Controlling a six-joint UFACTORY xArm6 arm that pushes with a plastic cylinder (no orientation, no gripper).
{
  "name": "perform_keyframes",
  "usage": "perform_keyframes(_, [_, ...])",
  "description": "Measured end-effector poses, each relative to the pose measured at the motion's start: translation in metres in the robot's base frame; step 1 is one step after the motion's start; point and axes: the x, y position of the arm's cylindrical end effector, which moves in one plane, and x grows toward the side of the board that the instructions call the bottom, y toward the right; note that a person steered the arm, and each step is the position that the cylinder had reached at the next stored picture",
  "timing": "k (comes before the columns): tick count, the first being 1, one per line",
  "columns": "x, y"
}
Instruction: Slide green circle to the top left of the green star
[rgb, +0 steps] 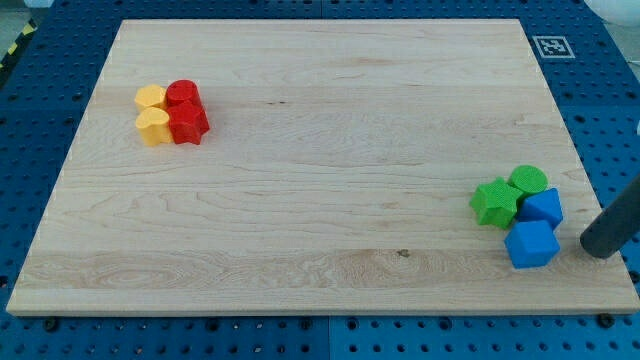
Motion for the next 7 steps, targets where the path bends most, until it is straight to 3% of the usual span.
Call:
perform_keyframes(4, [-0.016, -0.03])
perform_keyframes(7, [-0.069, -0.039])
